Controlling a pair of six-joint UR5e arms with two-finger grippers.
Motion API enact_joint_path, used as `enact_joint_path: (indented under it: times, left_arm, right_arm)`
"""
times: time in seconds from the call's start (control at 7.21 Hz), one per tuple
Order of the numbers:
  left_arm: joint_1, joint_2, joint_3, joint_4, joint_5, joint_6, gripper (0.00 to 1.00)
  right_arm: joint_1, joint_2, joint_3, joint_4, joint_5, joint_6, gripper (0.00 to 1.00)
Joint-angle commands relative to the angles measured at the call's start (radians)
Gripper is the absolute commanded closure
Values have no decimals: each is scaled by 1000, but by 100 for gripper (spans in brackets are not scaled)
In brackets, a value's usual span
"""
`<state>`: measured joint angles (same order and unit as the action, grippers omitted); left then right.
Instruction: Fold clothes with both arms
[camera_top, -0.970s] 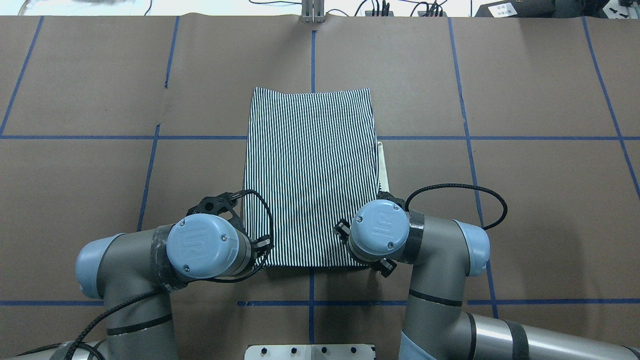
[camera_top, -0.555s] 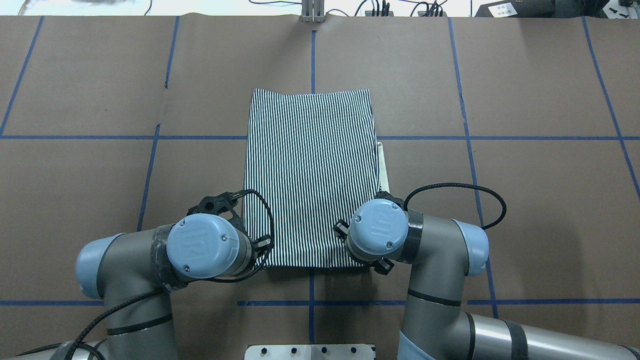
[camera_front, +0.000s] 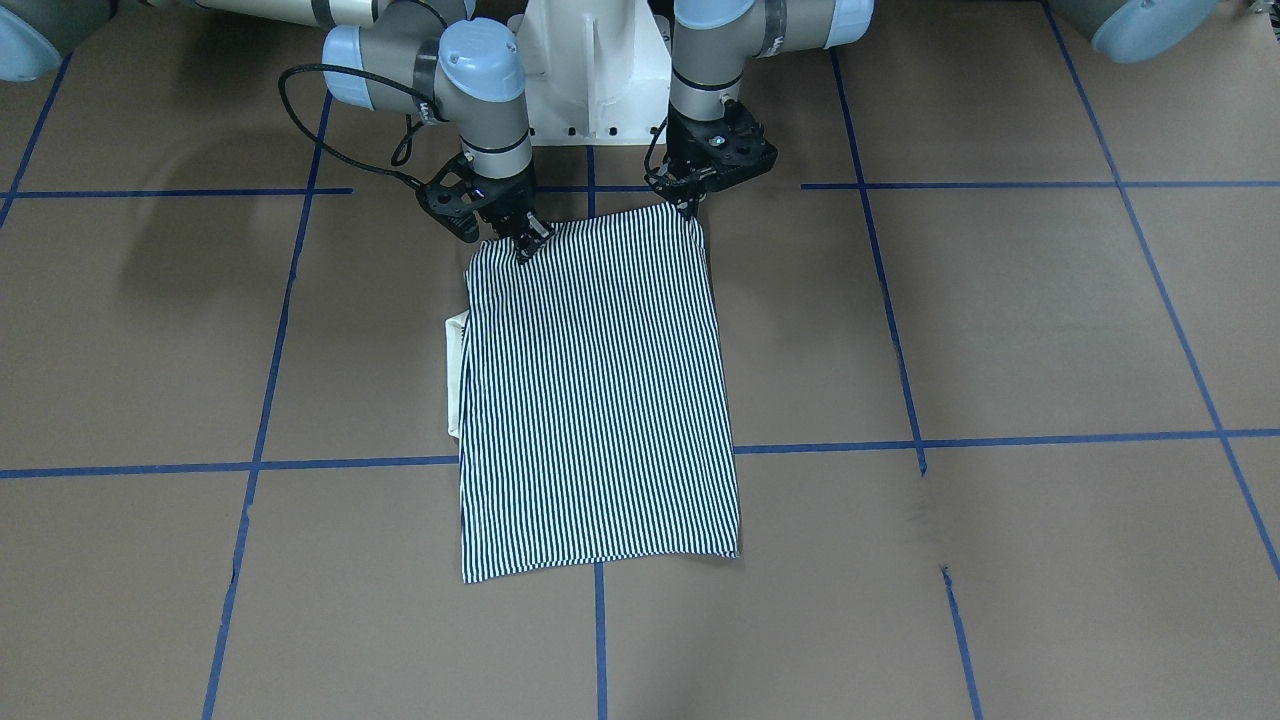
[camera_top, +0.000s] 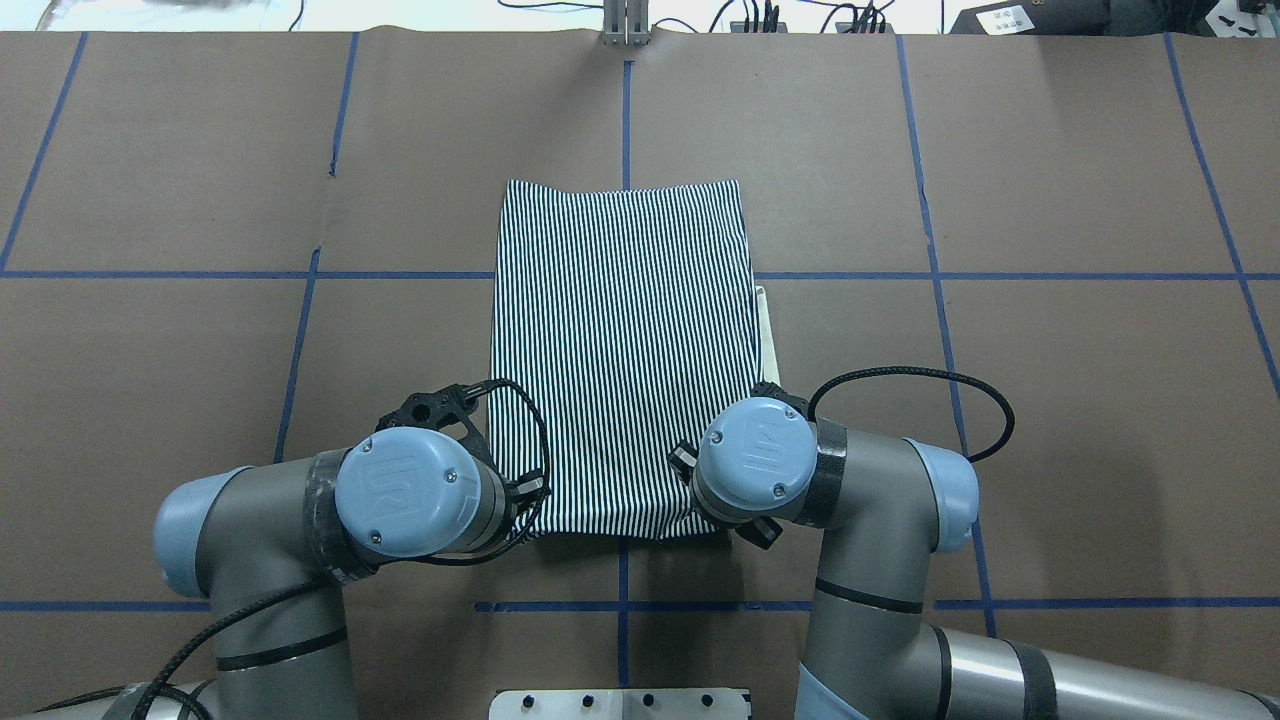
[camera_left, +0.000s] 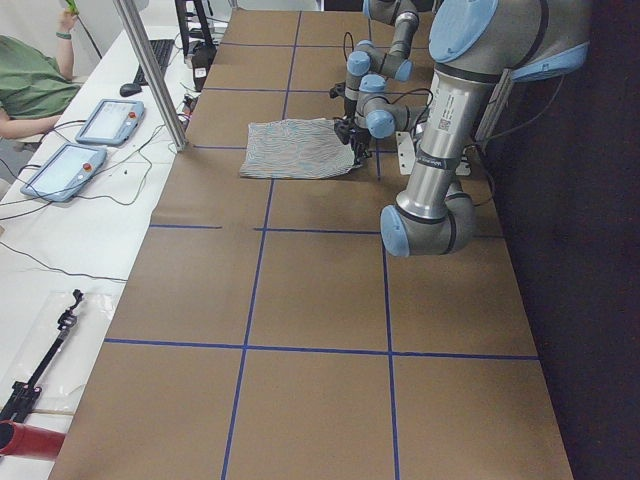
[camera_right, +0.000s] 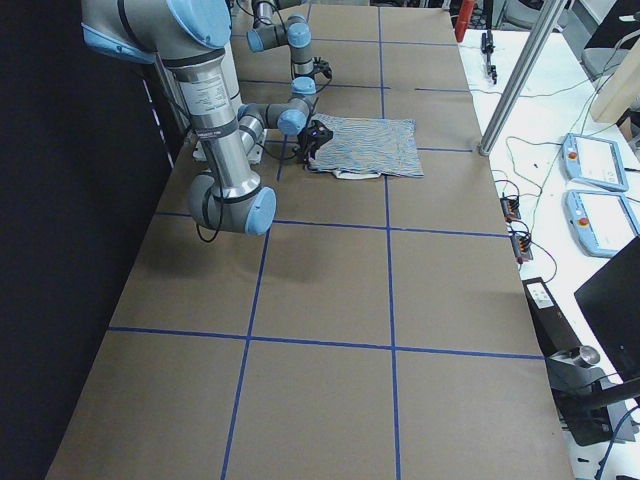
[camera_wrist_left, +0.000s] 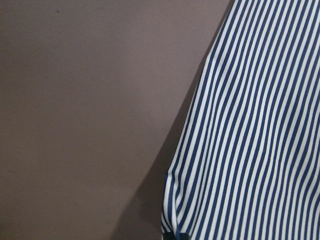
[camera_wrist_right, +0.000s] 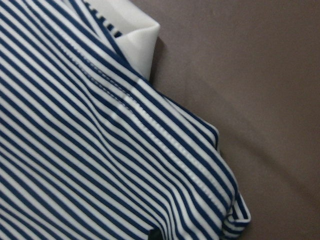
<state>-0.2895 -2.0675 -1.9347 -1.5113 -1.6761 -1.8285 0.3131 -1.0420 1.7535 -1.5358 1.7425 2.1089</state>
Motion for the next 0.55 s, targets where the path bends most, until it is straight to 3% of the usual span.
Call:
enact_joint_path:
  times: [0.0,0.42]
  left_arm:
    - [4,-6,-1,0,-1,0,100]
    - [6,-8,-3,-1,-2,0,100]
  right_arm:
    - [6,3,7,2,2,-7,100]
    - [11,3,27,2,11,-10,100]
